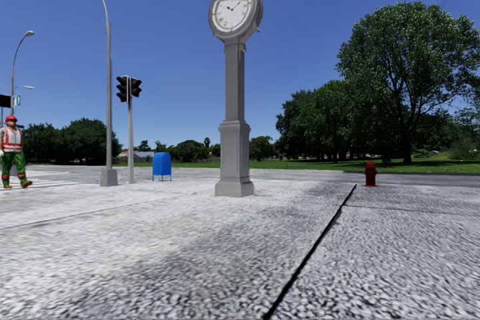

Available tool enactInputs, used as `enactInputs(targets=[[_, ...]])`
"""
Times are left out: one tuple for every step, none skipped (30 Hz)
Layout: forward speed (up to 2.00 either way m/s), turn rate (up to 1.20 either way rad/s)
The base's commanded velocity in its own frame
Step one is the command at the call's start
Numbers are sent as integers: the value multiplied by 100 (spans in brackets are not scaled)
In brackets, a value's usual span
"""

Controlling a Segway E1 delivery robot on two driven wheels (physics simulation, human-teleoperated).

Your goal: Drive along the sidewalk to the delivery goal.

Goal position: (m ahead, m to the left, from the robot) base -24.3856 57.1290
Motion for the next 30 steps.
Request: enactInputs(targets=[[200, 5], [200, 5], [200, 0], [200, 0], [200, 0], [200, 0], [200, 0], [200, 0], [200, 0], [200, 0], [200, 0], [200, 0], [200, 0], [200, 0], [200, 0], [200, 0], [200, 0], [200, 0], [200, 0], [200, 0], [200, 0], [200, 0], [200, 0], [200, 0], [200, 0], [200, 0], [200, 0], [200, 0], [200, 0], [200, 0]])
